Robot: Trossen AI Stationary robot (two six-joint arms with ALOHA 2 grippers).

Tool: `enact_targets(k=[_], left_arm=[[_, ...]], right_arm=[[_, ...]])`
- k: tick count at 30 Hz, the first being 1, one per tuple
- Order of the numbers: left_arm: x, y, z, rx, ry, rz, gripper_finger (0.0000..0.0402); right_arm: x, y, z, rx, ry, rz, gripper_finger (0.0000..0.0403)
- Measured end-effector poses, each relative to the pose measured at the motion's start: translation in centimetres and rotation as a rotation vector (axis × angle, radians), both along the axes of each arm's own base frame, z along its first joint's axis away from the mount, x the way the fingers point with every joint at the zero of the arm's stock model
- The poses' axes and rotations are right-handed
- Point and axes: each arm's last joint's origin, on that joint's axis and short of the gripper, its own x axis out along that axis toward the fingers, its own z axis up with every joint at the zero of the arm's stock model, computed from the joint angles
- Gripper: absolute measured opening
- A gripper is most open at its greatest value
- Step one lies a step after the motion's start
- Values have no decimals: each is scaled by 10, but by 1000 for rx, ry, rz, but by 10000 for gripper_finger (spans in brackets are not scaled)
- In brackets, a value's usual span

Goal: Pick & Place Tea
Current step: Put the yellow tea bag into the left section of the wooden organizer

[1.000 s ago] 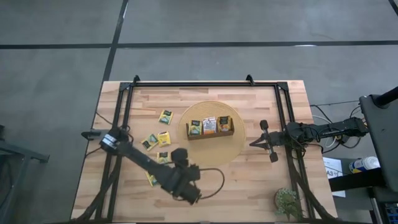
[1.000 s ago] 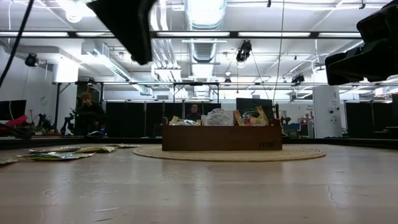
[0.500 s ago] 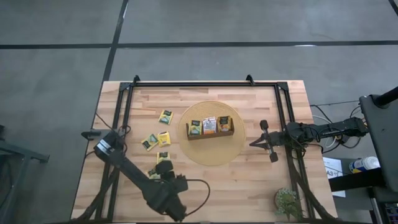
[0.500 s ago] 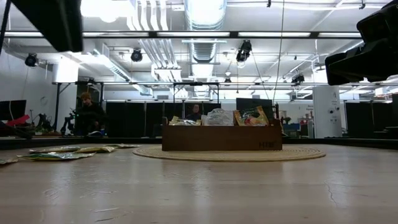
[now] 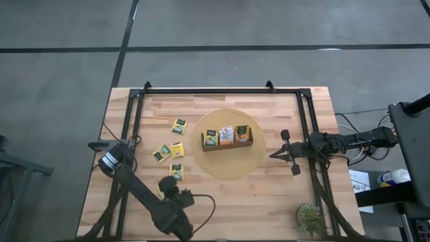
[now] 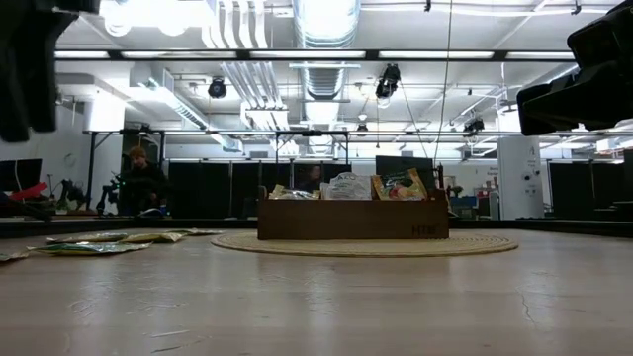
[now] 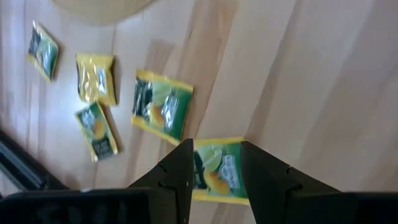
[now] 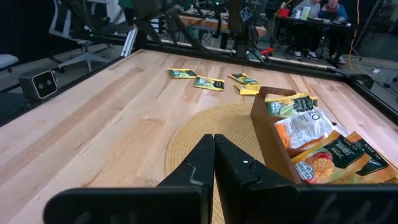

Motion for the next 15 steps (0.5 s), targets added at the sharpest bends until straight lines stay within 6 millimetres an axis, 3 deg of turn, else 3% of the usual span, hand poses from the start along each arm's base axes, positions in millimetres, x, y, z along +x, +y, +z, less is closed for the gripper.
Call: enact_targets(k=[9,15], left_arm=[[-9,6,-29,-73,5,40,124],[-24,18,-37,-183,-50,95,124]], right_arm=[[0,0,0,-1,0,1,9],[0,0,0,0,0,0,9]])
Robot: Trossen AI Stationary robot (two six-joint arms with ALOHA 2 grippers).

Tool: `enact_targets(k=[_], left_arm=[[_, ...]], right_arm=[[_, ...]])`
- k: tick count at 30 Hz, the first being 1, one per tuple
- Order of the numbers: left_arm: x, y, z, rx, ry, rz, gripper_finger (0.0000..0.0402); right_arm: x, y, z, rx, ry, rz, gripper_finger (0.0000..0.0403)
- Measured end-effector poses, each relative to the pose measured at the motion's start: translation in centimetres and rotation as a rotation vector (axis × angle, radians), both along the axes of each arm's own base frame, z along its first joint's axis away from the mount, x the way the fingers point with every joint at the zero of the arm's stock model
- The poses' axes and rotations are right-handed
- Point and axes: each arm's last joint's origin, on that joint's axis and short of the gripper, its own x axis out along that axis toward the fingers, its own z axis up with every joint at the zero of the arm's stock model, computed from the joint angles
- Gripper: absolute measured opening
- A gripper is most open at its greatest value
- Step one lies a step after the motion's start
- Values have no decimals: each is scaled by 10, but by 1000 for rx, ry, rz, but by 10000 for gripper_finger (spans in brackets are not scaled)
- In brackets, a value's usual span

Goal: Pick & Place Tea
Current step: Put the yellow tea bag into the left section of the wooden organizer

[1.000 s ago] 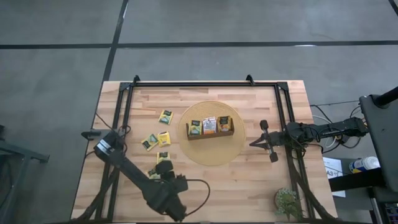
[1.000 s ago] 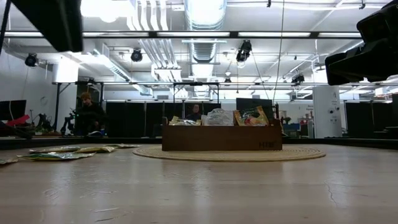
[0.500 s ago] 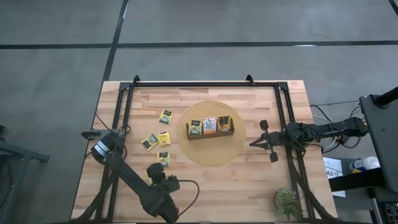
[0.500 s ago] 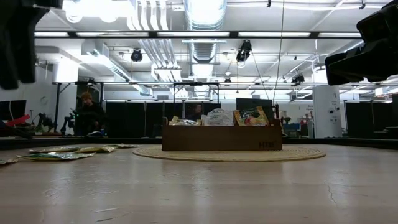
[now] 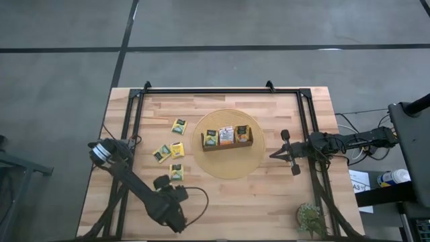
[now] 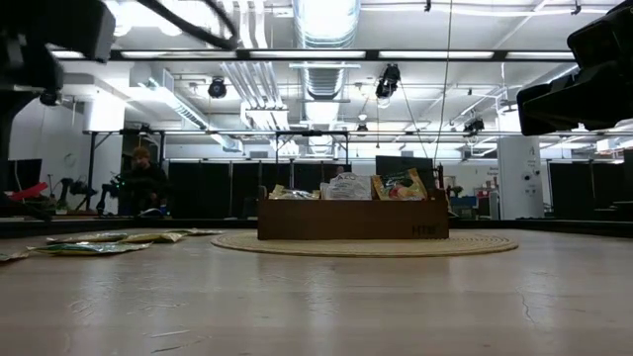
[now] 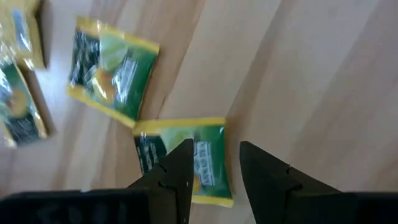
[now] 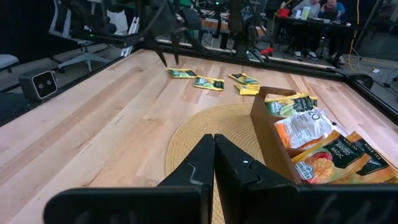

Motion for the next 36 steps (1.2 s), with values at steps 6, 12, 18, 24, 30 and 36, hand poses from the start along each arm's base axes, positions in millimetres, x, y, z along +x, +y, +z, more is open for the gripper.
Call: enact_targets(k=[6,12,18,24,30,36], left_arm=[[-22,20,-4,-95,-77,87,124],[-37,32,-14,-262,-181,133,124],[-45,40,-32,-283,-182,173,124],[-50,45,-42,-263,-183,187,124],[-50,45,-43,-256,-179,174,94],[-46,42,-37,-256,-178,113,13]], right_arm=[[0,0,0,-1,-1,1,9],[0,0,0,0,0,0,8],[0,0,0,0,1,0,9],[0,0,0,-1,0,0,9],[0,0,0,0,0,0,9],[0,0,0,-1,0,0,9]])
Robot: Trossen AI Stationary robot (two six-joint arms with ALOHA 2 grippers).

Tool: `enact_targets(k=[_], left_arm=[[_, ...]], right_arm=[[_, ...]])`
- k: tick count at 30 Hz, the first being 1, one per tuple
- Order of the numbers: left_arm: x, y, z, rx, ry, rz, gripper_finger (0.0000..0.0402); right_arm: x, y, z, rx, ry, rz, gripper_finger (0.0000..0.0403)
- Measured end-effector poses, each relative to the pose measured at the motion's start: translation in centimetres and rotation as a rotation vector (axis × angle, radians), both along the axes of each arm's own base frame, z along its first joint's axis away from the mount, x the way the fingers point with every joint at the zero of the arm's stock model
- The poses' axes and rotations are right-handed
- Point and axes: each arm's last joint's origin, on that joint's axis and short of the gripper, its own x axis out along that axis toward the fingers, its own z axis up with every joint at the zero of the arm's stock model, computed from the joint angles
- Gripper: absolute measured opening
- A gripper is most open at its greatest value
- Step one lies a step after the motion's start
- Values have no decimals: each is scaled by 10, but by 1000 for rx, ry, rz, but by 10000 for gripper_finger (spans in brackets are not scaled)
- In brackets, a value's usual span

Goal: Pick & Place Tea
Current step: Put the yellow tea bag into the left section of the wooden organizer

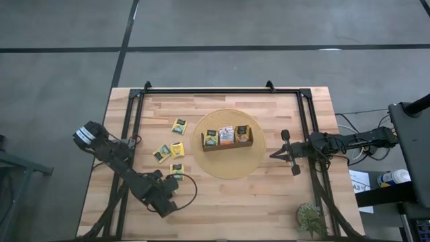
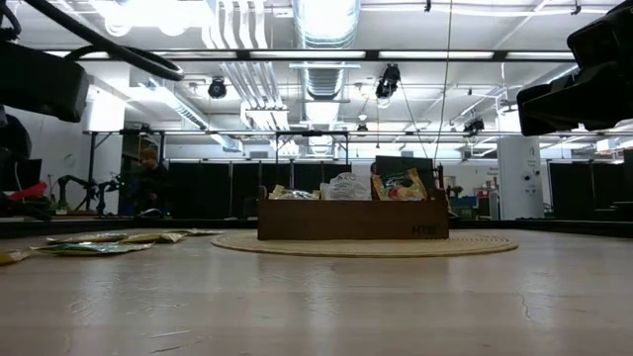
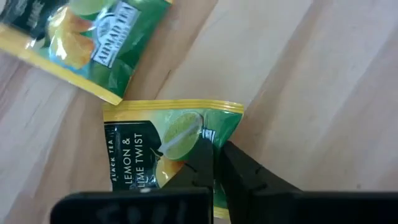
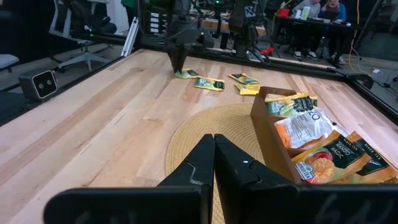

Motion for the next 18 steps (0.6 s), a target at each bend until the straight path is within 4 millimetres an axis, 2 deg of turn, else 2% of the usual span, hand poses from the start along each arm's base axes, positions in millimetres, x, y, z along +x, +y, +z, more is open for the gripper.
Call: enact_targets(k=[5,9,14,18], left_arm=[[10,-8,14,12,-41,-80,11],[22,-17,36,56,-141,-168,9],[37,-20,61,192,-258,-259,8],[50,-10,78,340,-319,-267,8]], right_arm=[[0,0,0,1,0,0,9],[0,0,0,1,0,0,9],[0,0,0,1,0,0,9],[0,0,0,1,0,0,8]])
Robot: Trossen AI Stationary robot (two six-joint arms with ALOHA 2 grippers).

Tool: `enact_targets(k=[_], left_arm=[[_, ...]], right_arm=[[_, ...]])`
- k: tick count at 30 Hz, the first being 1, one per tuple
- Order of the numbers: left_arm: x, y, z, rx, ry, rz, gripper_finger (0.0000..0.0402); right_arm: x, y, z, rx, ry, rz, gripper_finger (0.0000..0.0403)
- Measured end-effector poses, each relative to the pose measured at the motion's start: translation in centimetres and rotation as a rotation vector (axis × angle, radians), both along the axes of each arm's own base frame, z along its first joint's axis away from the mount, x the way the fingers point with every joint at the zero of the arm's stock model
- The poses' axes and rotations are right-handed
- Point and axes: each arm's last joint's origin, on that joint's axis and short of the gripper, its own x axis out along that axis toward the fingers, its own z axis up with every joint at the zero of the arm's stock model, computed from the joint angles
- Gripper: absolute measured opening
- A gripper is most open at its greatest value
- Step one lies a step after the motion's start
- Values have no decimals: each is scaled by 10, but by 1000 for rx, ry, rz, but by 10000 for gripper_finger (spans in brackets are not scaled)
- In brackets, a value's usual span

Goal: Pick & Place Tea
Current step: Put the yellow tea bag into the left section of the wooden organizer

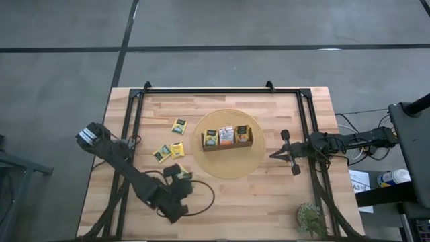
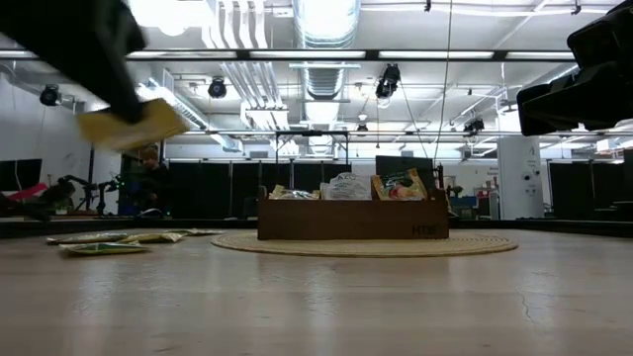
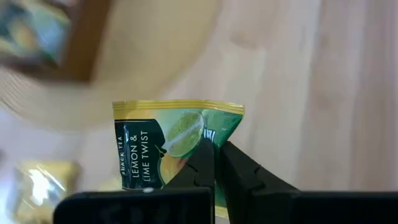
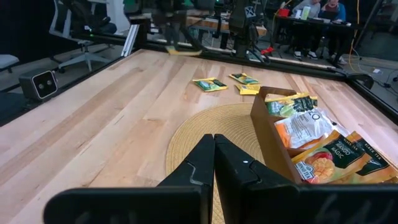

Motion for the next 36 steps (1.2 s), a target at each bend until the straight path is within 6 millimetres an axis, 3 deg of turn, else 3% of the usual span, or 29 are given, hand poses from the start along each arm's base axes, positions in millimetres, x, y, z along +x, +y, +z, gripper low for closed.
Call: enact_targets(k=[11,20,27,36], left_arm=[[39,49,21,368,-51,-13,8],[66,86,22,468,-54,8,7],[84,86,6,537,-70,24,7],[92,86,-15,630,9,-15,7]], right_arm=[[0,0,0,-1,0,0,9],[0,0,0,0,0,0,9],[0,0,0,-1,0,0,9],[0,0,0,0,0,0,9]])
